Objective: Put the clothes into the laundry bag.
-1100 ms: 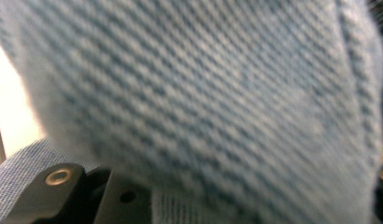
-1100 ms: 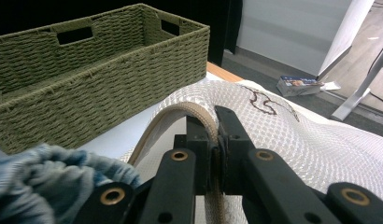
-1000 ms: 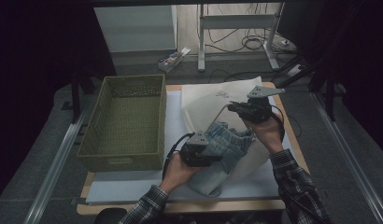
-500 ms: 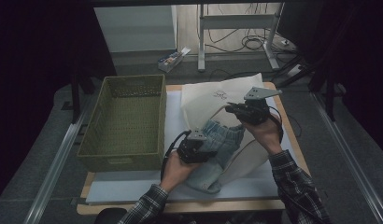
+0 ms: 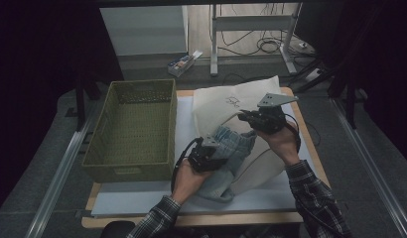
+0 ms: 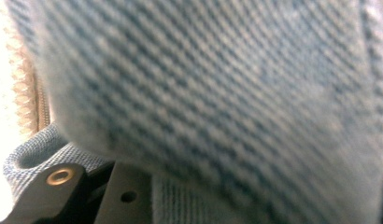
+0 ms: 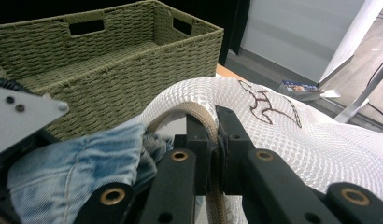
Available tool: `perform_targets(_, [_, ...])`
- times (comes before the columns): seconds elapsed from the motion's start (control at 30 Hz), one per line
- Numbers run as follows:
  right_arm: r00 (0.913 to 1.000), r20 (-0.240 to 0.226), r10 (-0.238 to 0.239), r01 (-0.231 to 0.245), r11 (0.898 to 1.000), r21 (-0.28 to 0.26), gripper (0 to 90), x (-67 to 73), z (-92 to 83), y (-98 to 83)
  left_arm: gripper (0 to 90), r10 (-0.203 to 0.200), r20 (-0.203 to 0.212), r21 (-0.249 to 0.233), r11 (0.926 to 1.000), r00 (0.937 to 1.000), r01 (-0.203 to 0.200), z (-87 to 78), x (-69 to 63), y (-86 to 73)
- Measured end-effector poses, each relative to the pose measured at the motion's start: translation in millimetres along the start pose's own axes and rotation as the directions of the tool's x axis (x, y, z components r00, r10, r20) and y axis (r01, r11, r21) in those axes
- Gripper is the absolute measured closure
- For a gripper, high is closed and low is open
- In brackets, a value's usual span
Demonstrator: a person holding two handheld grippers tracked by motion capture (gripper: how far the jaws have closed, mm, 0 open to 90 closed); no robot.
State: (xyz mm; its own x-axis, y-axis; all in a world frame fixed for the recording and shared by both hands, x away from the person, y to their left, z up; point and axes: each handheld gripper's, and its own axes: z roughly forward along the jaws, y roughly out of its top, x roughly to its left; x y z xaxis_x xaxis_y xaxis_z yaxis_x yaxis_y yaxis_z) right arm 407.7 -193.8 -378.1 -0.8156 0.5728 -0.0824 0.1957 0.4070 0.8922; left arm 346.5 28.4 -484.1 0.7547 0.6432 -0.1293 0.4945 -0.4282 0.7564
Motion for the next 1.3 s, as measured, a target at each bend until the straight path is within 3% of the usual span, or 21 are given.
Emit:
perform_targets(0.1, [1.0, -0.004, -0.002, 0.002, 1.0, -0.001, 83.9, 1.5, 1.4, 0.2, 65.3, 0.002, -0.002, 0.002, 1.0, 1.0, -0.002, 0.2, -0.3, 0.4])
perform_targets(0.33, [0.9999, -0.013, 0.007, -0.007, 1.0, -0.011, 83.9, 3.8, 1.5, 1.0, 65.2, 0.062, -0.028, 0.033, 0.9976, 0.9977, -0.061, 3.9, -8.9, 6.7])
perform_targets(0.43, [0.9999, -0.017, 0.004, -0.004, 1.0, -0.011, 83.9, 5.3, 2.1, 1.4, 65.1, 0.07, -0.03, 0.036, 0.9969, 0.997, -0.069, 5.6, -10.6, 10.1])
perform_targets(0.77, [0.9997, -0.024, 0.0, 0.0, 1.0, -0.005, 83.7, 7.2, 2.4, 1.1, 64.9, 0.041, -0.038, 0.022, 0.9989, 0.9984, -0.041, 2.9, -6.4, 15.0])
perform_targets(1.0, [0.9997, -0.024, -0.001, 0.001, 1.0, 0.003, 83.6, 7.8, 1.7, 0.2, 64.9, 0.022, -0.073, 0.006, 0.9998, 0.9971, -0.021, -2.9, 0.0, 16.4])
perform_targets(1.3, [0.9996, -0.027, -0.009, 0.009, 1.0, 0.006, 83.4, 10.7, 1.4, 0.5, 64.9, -0.01, -0.083, -0.001, 0.9999, 0.9965, 0.01, -4.1, 1.1, 19.6])
